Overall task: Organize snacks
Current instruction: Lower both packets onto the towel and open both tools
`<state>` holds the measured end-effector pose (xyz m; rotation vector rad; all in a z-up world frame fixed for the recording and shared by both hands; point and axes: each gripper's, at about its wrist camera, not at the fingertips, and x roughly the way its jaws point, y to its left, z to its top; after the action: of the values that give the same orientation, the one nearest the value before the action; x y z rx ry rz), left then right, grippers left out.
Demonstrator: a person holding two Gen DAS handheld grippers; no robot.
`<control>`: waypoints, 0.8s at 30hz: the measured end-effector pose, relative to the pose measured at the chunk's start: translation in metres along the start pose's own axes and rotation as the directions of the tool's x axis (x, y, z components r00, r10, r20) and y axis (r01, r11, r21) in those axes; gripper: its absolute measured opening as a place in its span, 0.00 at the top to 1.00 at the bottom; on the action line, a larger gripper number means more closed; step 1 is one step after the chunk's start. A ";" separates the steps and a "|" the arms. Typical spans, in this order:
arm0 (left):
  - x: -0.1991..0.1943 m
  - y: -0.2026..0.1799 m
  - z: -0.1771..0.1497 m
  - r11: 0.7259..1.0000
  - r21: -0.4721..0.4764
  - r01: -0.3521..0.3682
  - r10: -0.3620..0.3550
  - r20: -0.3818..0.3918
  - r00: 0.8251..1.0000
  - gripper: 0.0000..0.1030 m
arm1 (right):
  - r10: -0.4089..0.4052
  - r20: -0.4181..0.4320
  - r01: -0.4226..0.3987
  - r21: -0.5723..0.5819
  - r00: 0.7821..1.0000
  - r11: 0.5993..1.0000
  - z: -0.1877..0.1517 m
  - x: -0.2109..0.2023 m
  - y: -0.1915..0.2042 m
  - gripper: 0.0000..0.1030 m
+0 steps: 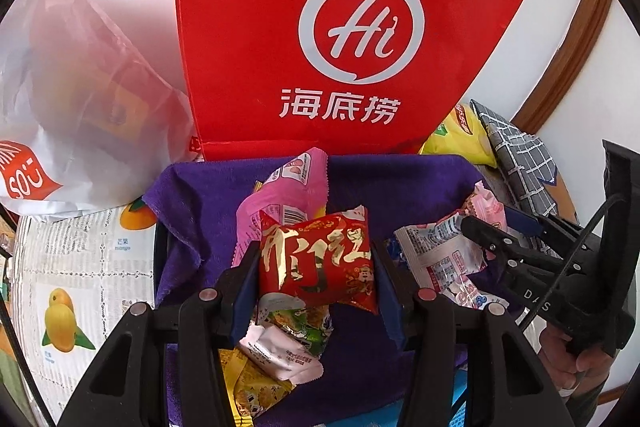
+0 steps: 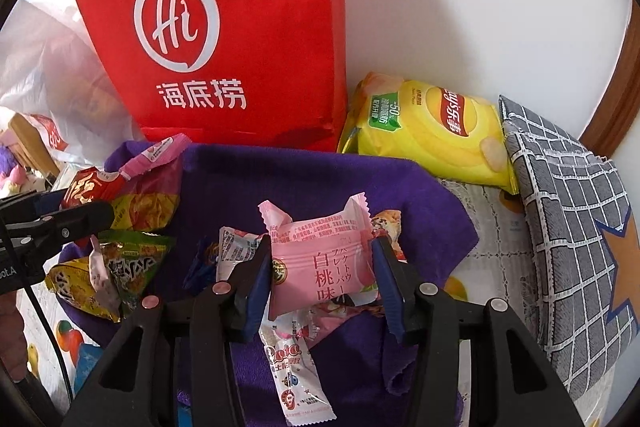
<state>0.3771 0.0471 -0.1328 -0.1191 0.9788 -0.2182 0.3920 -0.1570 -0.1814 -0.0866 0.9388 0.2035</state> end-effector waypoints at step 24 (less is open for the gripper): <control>0.020 -0.007 -0.005 1.000 0.007 -0.019 0.019 -0.059 0.998 0.49 | -0.021 -0.024 0.020 -0.028 0.999 0.999 -0.001 0.009 0.003 0.47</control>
<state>0.3825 0.0357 -0.1504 -0.0978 1.0376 -0.2083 0.3954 -0.1535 -0.1893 -0.1244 0.9587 0.1967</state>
